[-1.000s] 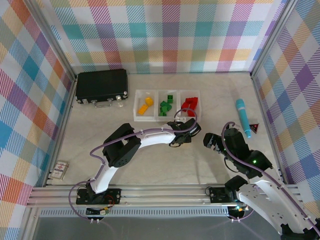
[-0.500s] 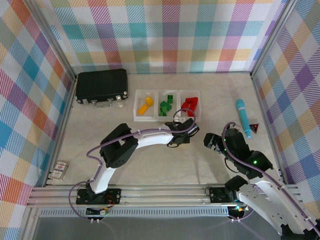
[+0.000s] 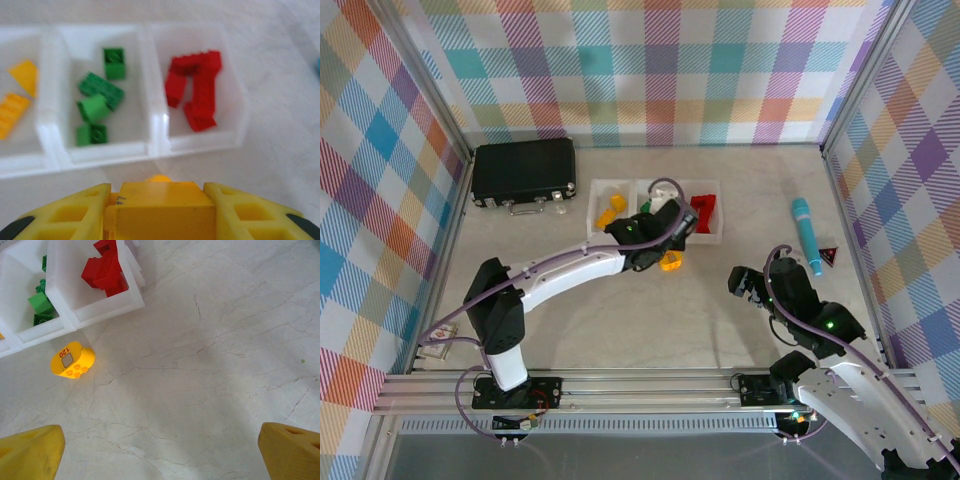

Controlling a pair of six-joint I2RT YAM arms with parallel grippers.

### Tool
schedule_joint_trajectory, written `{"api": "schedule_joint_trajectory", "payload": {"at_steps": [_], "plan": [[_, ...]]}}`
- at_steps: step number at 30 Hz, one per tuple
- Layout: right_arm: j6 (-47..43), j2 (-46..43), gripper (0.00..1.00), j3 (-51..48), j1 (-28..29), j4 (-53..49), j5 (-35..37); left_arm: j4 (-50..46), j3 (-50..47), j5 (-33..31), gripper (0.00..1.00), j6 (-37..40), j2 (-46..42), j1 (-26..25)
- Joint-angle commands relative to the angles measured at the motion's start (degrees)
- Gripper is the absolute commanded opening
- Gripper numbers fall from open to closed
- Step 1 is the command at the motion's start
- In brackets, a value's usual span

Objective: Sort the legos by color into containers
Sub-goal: Pick up the lego from the center of the table, then place the lego in the container.

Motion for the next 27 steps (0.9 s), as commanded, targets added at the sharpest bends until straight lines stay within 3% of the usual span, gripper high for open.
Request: {"api": "schedule_joint_trajectory", "payload": {"at_steps": [1, 7, 12, 18, 27], "plan": [[1.14, -0.42, 0.99, -0.98, -0.30, 0.30, 0.78, -1.73, -0.51, -3.94, 0.33, 5.79, -1.77, 5.39], [1.97, -0.54, 0.99, -2.13, -0.30, 0.79, 0.04, 0.90, -1.80, 2.07, 0.32, 8.39, -1.17, 16.81], [3.06, -0.05, 0.99, -3.67, -0.31, 2.06, -1.96, 1.08, 1.40, 4.53, 0.31, 9.99, 3.78, 22.32], [0.62, -0.01, 0.99, -3.43, -0.30, 1.27, -1.46, 0.54, 6.20, 8.29, 0.31, 10.62, 10.02, 26.27], [-1.17, 1.21, 0.99, -4.22, -0.39, 3.42, -0.58, -2.20, 9.21, 11.57, 0.33, 8.07, 15.86, 27.61]]}}
